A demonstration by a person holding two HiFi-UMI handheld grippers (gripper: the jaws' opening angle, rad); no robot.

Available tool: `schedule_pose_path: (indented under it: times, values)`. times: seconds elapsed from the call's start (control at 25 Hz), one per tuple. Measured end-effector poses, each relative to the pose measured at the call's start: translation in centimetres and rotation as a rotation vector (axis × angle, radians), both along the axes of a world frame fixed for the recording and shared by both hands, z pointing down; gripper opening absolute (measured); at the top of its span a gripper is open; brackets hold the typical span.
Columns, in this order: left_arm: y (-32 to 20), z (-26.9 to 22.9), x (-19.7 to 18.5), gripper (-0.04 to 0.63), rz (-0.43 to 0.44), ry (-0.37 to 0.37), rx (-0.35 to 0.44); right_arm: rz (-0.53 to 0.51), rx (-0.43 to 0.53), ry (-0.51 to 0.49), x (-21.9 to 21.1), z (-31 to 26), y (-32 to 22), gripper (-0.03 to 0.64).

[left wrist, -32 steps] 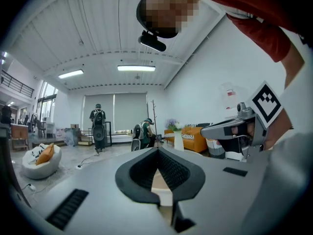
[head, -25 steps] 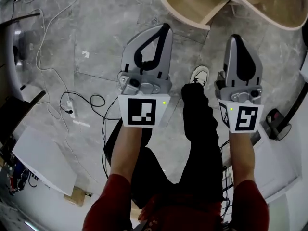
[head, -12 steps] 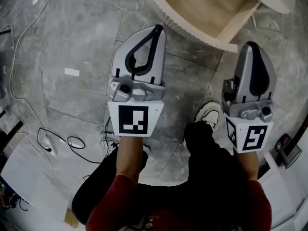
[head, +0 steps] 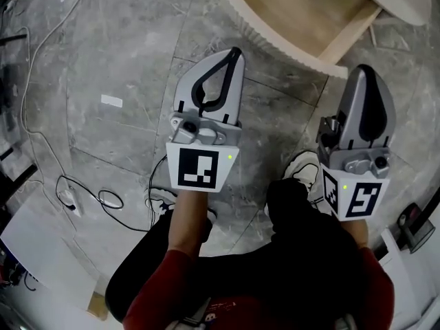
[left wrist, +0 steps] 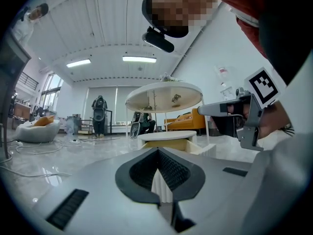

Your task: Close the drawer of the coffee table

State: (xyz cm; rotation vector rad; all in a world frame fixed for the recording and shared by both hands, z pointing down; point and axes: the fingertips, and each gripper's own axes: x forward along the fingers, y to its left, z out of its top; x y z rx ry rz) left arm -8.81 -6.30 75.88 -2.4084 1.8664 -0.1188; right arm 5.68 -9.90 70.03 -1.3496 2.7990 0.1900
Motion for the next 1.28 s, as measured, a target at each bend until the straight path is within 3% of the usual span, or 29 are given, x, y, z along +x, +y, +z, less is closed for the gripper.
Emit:
schedule_pose_path:
  times: [0.28, 0.32, 0.36, 0.4, 0.68, 0.96, 1.28]
  values:
    - [-0.4, 1.5, 0.2, 0.015, -0.027, 0.013, -0.029, -0.002, -0.019, -0.024, 0.3, 0.5, -0.1, 0.023]
    - [-0.5, 1.8, 0.2, 0.057, -0.023, 0.006, -0.039, -0.001, -0.017, -0.022, 0.4, 0.5, -0.1, 0.023]
    - [-0.6, 2.3, 0.4, 0.169, -0.014, 0.000, -0.054, 0.001, -0.017, -0.021, 0.6, 0.5, -0.2, 0.023]
    - [-0.8, 2.8, 0.6, 0.214, -0.001, -0.004, -0.071, 0.006, -0.018, -0.022, 0.7, 0.6, -0.3, 0.023]
    - [-1.3, 7.8, 2.4, 0.367, 0.052, 0.089, -0.269, 0.037, 0.003, -0.019, 1.9, 0.3, -0.6, 0.023]
    - [-3.0, 9.1, 2.9, 0.383, 0.087, 0.146, -0.259, 0.067, 0.003, -0.027, 3.1, 0.5, -1.4, 0.023]
    - [-5.3, 9.4, 3.8, 0.383, 0.141, 0.121, -0.239, 0.082, -0.004, -0.041, 4.3, 1.0, -2.5, 0.023]
